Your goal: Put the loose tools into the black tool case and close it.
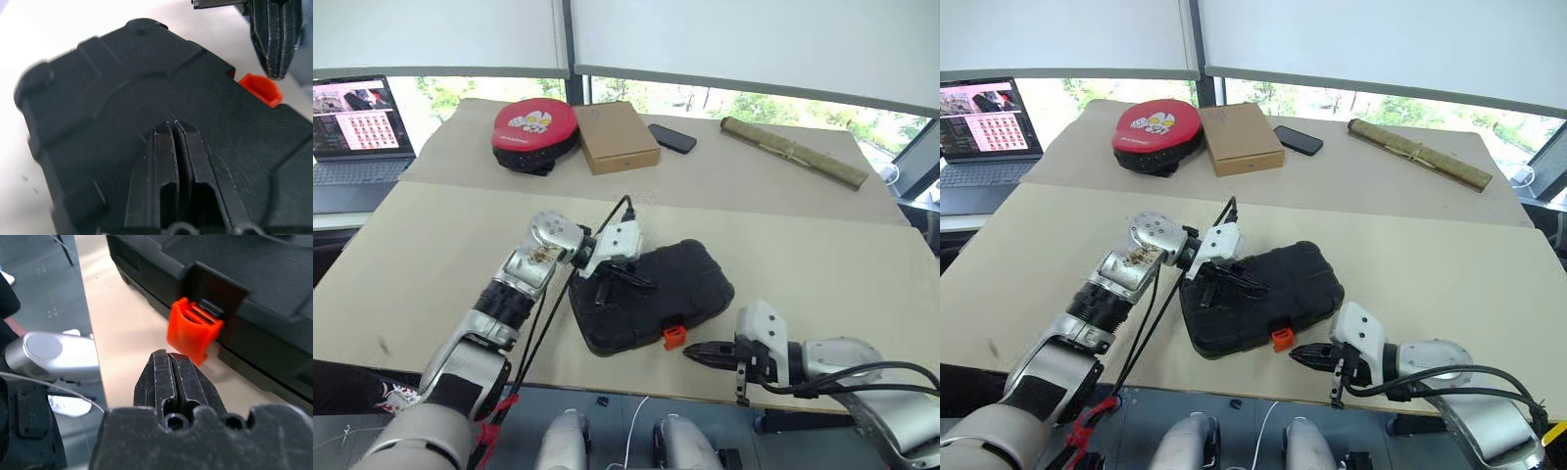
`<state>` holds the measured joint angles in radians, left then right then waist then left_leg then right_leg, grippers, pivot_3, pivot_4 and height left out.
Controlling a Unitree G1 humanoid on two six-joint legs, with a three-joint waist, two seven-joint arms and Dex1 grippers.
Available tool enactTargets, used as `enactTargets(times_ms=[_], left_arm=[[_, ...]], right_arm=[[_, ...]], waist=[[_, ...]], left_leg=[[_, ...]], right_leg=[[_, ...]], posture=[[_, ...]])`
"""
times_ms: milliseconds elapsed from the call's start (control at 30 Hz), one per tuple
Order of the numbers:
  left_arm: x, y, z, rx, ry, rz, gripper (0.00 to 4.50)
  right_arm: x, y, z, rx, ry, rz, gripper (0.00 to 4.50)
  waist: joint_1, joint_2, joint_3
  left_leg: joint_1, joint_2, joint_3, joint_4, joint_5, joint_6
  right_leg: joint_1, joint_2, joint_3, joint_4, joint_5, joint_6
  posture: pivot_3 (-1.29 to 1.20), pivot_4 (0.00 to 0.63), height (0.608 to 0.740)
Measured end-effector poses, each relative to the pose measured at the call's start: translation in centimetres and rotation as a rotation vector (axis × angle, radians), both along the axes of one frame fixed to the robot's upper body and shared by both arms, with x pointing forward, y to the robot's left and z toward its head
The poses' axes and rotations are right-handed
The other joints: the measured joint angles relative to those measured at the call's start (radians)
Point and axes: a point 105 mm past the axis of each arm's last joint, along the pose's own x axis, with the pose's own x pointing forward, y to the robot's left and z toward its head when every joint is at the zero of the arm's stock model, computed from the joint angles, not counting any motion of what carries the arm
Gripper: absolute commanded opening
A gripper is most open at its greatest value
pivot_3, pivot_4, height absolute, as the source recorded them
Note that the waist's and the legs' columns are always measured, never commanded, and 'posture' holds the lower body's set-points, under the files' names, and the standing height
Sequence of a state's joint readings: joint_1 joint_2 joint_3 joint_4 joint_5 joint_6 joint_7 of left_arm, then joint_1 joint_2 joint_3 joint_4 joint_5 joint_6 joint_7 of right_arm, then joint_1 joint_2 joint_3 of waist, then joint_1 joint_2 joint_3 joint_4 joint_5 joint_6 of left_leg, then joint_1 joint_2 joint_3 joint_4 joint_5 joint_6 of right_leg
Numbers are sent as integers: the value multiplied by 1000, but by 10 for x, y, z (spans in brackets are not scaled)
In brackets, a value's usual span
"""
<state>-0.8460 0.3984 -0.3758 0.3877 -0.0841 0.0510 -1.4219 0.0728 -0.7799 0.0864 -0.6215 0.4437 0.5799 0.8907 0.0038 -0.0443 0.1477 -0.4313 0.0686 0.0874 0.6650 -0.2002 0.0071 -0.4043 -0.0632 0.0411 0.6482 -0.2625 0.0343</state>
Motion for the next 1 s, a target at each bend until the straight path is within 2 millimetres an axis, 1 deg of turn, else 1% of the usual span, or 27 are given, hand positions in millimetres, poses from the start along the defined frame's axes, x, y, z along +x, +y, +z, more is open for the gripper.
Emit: enactTargets(times_ms=[133, 367, 500, 733, 1000], left_arm=[[-2, 1, -2, -7, -12, -7, 232], [-3, 1, -2, -6, -14, -9, 232], [-3, 1, -3, -6, -14, -9, 232], [-5, 0, -4, -3, -23, -20, 232], [-7, -7, -6, -14, -48, -41, 232]], right_arm=[[4, 5, -9, -23, -6, -19, 0], [27, 1, -22, -31, -40, -149, 0], [29, 5, -26, -17, -40, -161, 0], [29, 9, -22, 32, -39, -168, 0], [26, 7, -4, 83, -28, -169, 0]], waist=[[2, 0, 0], [3, 0, 0], [1, 0, 0], [-7, 0, 0], [-8, 0, 0]], left_leg=[[0, 0, 0, 0, 0, 0], [0, 0, 0, 0, 0, 0], [0, 0, 0, 0, 0, 0], [0, 1, 0, 0, 0, 0], [1, 1, -1, 0, 0, 0]], right_leg=[[1, 0, 0, 0, 0, 0], [0, 1, 1, 0, 0, 0], [1, 1, 1, 0, 0, 0], [0, 2, 1, 0, 0, -1], [0, 3, 1, 1, 0, -1]], posture=[[0, 150, 740], [0, 150, 740], [0, 150, 740], [0, 150, 740], [0, 150, 740]])
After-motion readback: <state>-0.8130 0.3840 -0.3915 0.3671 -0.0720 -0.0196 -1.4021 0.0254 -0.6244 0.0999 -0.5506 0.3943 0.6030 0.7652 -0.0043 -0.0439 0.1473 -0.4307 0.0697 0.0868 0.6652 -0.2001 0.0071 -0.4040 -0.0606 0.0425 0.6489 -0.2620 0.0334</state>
